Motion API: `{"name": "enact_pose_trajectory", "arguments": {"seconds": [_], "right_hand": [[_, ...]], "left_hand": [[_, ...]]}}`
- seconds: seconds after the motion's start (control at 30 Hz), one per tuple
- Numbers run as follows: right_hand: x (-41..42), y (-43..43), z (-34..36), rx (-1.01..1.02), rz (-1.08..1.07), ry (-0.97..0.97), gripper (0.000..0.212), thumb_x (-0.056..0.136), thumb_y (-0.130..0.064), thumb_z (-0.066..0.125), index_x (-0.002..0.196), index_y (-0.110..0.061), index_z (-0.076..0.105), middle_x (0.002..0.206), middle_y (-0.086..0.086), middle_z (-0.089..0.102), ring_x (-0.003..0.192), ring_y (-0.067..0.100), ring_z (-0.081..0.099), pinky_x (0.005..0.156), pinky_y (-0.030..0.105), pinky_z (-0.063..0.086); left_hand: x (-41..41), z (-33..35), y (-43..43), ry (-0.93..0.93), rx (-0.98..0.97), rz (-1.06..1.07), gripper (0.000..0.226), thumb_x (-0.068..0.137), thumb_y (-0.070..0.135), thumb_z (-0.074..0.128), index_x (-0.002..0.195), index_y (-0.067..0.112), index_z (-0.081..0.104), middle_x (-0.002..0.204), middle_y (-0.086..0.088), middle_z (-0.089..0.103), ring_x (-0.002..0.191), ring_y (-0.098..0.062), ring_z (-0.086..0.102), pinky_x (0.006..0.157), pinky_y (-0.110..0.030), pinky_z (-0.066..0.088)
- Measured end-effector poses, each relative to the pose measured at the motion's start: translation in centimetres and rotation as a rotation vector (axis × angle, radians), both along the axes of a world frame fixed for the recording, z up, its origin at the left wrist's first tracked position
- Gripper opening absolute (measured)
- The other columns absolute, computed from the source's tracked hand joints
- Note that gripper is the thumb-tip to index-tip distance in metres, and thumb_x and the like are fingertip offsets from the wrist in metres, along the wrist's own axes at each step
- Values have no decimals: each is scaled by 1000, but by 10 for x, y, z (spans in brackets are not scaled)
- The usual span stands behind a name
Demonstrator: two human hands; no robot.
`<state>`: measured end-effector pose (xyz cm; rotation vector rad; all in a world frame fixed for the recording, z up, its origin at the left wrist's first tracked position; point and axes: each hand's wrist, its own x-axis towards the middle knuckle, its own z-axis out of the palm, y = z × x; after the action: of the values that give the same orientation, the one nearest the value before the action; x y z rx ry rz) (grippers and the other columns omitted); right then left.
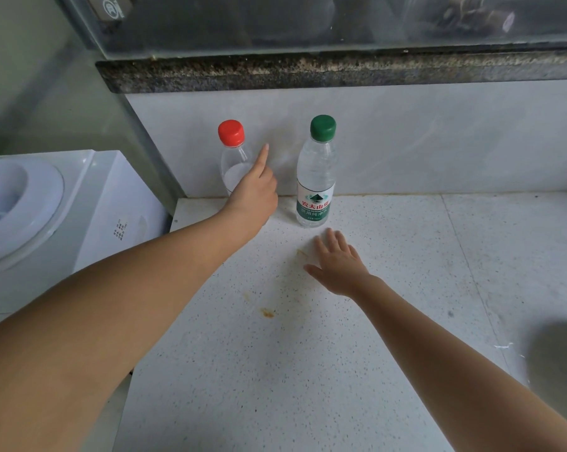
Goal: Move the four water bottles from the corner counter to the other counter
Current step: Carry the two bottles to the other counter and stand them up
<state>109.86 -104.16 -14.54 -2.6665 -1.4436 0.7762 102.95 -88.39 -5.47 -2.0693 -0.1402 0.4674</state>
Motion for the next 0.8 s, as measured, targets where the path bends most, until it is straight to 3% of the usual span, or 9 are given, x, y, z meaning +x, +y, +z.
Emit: {"name": "enact_pose_trajectory", "arguments": {"seconds": [0.2,0.27,0.37,0.47,0.6,0.67,0.8], "right_hand": [[4,-3,6,36,-1,16,65,95,-41,36,146,-11,10,157,15,-1,145,31,-4,117,45,11],[4,-5,8,42,4,18,63,96,-40,36,146,-11,12,157,14,1,145,30,-2,117,45,13],[3,-8,12,63,4,21,58,96,-37,37,144,-9,20,157,12,9,145,29,4,115,45,19],[1,-13,19,85,-12,26,51,96,-34,38,137,-5,34,153,11,25,142,27,18,111,42,30],[1,-25,33,126,-71,0,45,96,-31,38,133,-4,41,143,12,42,133,28,35,105,41,36],[1,-32,43,168,-85,-39,43,96,-30,39,130,-5,45,138,11,49,127,28,42,100,39,40],[-4,-46,68,293,-63,-106,41,96,-29,40,129,-6,47,133,11,54,120,27,49,94,38,44]], "left_hand": [[-6,6,-3,-167,-97,-24,27,85,15,57,111,13,62,110,-7,60,121,-33,45,111,-62,0],[-12,8,-8,-302,-146,-79,22,79,15,63,101,17,66,105,-5,64,120,-30,49,113,-58,11],[-24,4,-14,-563,-265,-194,25,58,7,64,81,18,68,83,-2,66,97,-26,62,109,-50,31],[-36,-13,-25,-774,-537,-188,27,61,4,71,87,13,67,80,-4,66,83,-28,62,90,-37,32],[-56,-18,-39,-946,-765,67,20,71,13,71,90,8,66,81,-9,67,77,-31,63,68,-35,47],[-67,-12,-41,-1005,-820,199,16,78,15,66,91,6,65,84,-13,66,81,-34,62,69,-39,48],[-86,0,-45,-1089,-881,383,29,90,28,52,110,9,61,107,-14,66,101,-34,57,83,-41,44]]}}
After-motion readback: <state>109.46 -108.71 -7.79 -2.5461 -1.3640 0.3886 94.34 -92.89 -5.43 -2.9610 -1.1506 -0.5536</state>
